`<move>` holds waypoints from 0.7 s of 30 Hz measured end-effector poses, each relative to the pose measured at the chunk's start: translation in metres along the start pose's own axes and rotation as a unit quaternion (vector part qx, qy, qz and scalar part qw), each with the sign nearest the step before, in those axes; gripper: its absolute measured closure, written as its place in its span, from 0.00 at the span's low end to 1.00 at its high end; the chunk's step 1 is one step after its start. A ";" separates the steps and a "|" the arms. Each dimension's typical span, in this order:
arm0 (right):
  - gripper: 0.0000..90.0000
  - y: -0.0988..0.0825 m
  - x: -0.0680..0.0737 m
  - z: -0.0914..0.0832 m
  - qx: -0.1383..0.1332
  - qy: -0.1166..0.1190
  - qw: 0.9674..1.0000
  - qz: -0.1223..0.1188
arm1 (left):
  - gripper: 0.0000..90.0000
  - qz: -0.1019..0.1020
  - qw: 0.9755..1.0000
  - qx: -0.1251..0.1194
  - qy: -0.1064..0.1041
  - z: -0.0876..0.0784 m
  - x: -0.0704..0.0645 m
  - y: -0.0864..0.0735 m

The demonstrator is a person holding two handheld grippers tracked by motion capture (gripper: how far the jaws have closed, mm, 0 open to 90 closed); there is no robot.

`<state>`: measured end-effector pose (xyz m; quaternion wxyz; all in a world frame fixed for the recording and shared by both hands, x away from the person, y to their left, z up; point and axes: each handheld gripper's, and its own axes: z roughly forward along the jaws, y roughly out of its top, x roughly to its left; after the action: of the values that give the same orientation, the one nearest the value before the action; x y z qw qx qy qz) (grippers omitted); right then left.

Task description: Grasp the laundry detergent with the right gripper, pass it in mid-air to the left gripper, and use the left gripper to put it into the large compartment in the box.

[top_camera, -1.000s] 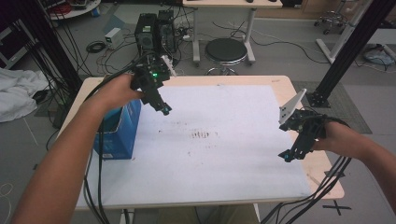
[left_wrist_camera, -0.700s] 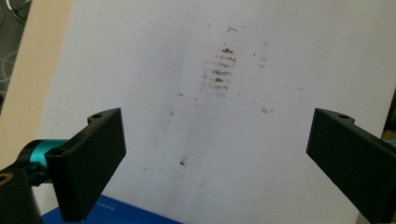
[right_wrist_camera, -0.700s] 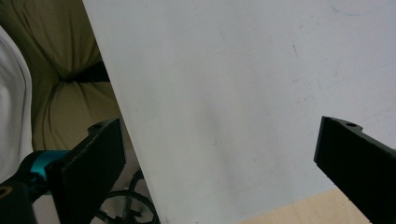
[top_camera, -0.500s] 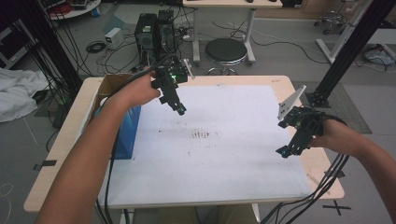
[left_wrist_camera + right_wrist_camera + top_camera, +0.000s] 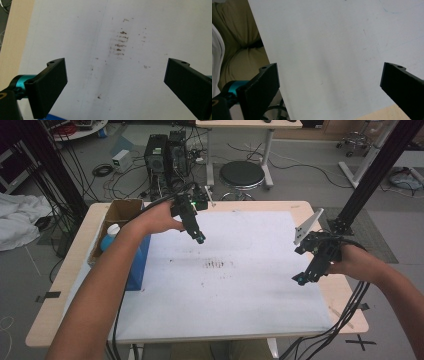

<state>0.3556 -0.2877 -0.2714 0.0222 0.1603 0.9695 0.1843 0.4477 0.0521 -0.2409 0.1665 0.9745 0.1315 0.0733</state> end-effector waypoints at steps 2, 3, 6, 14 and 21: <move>0.01 0.001 -0.001 0.000 0.000 0.001 1.000 -0.003 | 0.05 0.003 1.000 -0.002 -0.003 0.000 0.000 0.000; 0.01 0.001 -0.001 0.001 -0.001 0.000 1.000 -0.001 | 0.05 0.005 1.000 -0.001 -0.003 0.001 0.000 0.000; 0.01 0.002 -0.002 0.002 0.001 0.002 1.000 -0.004 | 0.05 0.002 1.000 -0.003 -0.004 0.002 0.001 0.000; 0.01 0.004 -0.003 0.003 0.002 0.002 1.000 -0.006 | 0.05 0.003 1.000 -0.007 -0.001 0.002 0.001 0.000; 0.01 0.005 -0.002 0.004 0.001 0.002 1.000 -0.009 | 0.05 0.003 1.000 -0.009 -0.002 0.002 0.000 0.000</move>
<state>0.3596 -0.2825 -0.2735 0.0220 0.1515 0.9711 0.1830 0.4480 0.0511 -0.2432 0.1756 0.9734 0.1276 0.0731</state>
